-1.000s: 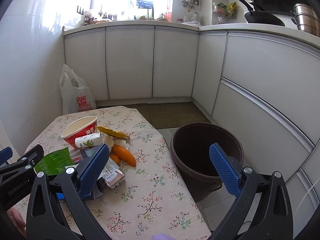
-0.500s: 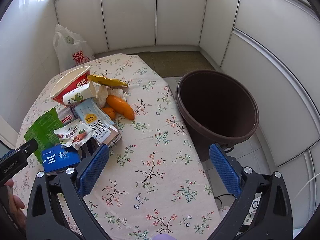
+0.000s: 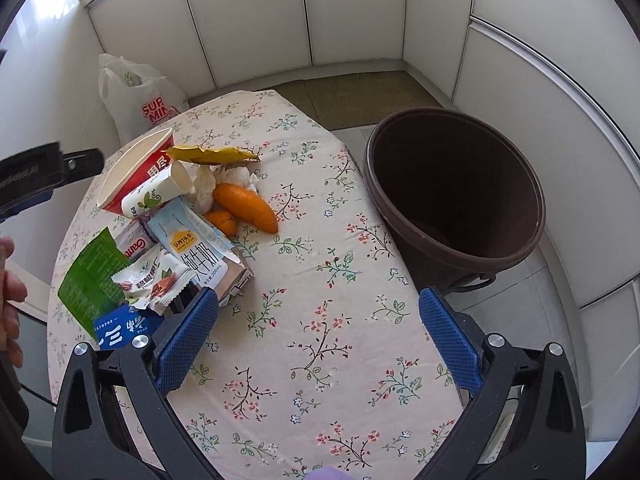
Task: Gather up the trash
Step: 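Lower the left tool onto the yellow snack packet and close it, then grasp the white wrapper with the right tool while the left tool holds the yellow packet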
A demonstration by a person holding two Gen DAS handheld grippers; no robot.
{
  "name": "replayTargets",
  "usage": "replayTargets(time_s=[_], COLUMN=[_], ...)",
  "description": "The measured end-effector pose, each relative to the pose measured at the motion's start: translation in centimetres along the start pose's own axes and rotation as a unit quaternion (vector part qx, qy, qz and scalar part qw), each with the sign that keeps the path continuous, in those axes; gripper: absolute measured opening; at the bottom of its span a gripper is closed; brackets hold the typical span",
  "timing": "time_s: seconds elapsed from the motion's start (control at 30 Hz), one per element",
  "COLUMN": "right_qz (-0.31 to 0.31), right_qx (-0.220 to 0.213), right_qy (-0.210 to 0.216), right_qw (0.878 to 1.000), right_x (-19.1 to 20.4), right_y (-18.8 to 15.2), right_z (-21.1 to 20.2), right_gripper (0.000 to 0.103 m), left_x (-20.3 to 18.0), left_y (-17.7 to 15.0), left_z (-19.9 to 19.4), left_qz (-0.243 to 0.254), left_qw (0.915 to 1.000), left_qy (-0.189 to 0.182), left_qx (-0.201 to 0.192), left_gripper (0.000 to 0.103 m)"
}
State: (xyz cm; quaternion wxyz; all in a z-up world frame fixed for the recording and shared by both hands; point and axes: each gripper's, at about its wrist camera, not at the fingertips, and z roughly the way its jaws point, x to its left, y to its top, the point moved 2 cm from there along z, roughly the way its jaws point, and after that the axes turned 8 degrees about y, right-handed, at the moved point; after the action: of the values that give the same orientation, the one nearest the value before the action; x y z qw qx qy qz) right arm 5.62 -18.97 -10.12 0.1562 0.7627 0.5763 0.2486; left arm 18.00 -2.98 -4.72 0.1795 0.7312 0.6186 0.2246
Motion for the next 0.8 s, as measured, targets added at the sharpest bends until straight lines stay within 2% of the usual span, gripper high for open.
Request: replayTargets(time_s=[0.1, 0.2, 0.3, 0.47, 0.53, 0.6, 0.67, 0.73, 0.8], right_qz=[0.013, 0.026, 0.029, 0.038, 0.042, 0.047, 0.049, 0.05, 0.056], right_qx=[0.001, 0.0, -0.017, -0.017, -0.008, -0.004, -0.007, -0.01, -0.01], right_qy=[0.004, 0.006, -0.017, -0.024, -0.015, -0.008, -0.005, -0.004, 0.001], right_qw=[1.0, 1.0, 0.999, 0.999, 0.999, 0.999, 0.999, 0.999, 0.998], right_x=[-0.4, -1.1, -2.0, -3.4, -3.7, -3.9, -4.0, -4.1, -4.2], right_y=[0.4, 0.8, 1.3, 1.9, 1.9, 2.1, 2.3, 2.3, 2.4], right_z=[0.2, 0.2, -0.3, -0.1, 0.2, 0.4, 0.3, 0.3, 0.2], right_gripper=[0.096, 0.096, 0.096, 0.096, 0.096, 0.096, 0.096, 0.096, 0.096], left_x=[-2.9, -7.0, -10.7, -14.3, -14.7, -14.8, -14.7, -14.2, -13.6], left_y=[2.2, 4.0, 4.7, 4.5, 4.5, 4.3, 4.4, 4.6, 4.5], left_z=[1.0, 1.9, 4.0, 9.2, 11.3, 13.1, 14.3, 14.9, 15.2], left_qz=[0.039, 0.125, 0.212, 0.315, 0.336, 0.346, 0.348, 0.336, 0.316], left_qw=[0.999, 0.9921, 0.9761, 0.9401, 0.9294, 0.9217, 0.9182, 0.9216, 0.9287], left_qy=[-0.02, 0.007, 0.041, 0.115, 0.131, 0.136, 0.139, 0.137, 0.125], left_qx=[0.01, 0.005, 0.022, 0.06, 0.079, 0.11, 0.128, 0.138, 0.149], left_gripper=[0.096, 0.096, 0.096, 0.095, 0.088, 0.066, 0.056, 0.044, 0.026])
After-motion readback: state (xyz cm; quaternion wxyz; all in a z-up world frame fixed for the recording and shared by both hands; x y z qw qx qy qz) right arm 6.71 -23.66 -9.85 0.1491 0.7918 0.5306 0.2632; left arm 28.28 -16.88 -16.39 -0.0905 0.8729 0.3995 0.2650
